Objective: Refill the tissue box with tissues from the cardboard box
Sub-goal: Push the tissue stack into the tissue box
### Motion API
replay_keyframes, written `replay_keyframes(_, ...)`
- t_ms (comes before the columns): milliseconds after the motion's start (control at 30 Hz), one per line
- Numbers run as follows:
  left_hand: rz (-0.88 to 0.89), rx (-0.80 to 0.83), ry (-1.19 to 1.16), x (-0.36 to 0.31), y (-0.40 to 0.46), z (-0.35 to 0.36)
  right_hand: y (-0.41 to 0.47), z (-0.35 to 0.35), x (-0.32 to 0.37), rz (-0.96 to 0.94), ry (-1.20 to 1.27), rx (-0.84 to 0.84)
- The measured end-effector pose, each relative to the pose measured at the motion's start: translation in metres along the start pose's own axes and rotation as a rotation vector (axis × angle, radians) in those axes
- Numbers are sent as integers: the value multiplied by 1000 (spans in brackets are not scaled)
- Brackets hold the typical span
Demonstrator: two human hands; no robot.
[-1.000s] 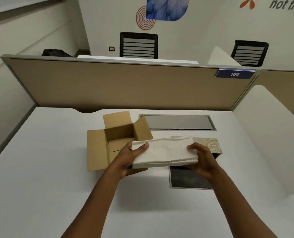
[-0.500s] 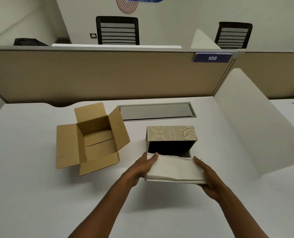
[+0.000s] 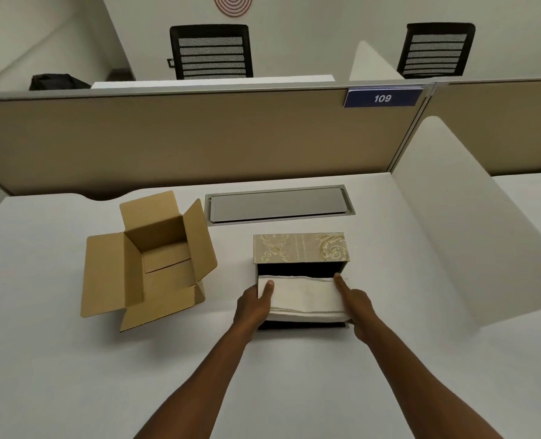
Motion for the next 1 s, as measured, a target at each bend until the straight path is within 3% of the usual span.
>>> replay_keyframes(233, -39, -31, -45, 3, 13, 5, 9, 6, 1, -76, -95, -73)
replay_keyframes(733, -62, -2, -182, 5, 23, 7, 19, 7, -2, -52, -25, -14)
replay_keyframes(1000, -123, 54, -357, 10, 22, 8, 18, 9, -7, -17, 276, 150)
Point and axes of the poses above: each hand's wrist, its own y-axis towards the middle knuckle, its own z-axis out of the palm, x = y × z, the point moved 4 cm from there along y, towards the middle knuckle
